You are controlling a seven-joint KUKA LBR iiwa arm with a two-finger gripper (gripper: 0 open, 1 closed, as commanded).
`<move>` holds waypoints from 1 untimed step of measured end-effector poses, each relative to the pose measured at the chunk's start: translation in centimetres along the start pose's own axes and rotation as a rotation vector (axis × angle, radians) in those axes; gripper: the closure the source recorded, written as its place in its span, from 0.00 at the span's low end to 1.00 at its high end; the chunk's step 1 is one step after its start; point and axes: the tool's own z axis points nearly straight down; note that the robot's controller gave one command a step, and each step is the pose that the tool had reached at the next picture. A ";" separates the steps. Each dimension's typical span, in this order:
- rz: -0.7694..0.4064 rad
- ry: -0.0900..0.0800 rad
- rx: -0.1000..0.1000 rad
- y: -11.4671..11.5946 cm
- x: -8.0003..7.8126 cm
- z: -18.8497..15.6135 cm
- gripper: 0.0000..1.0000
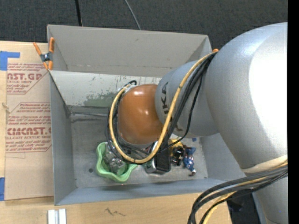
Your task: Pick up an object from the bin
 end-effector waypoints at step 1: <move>0.058 0.026 -0.002 1.4 -0.5 -8.5 0.00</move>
Offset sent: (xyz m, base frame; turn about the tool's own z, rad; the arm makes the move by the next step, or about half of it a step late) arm 0.0000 0.0000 0.0000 0.0000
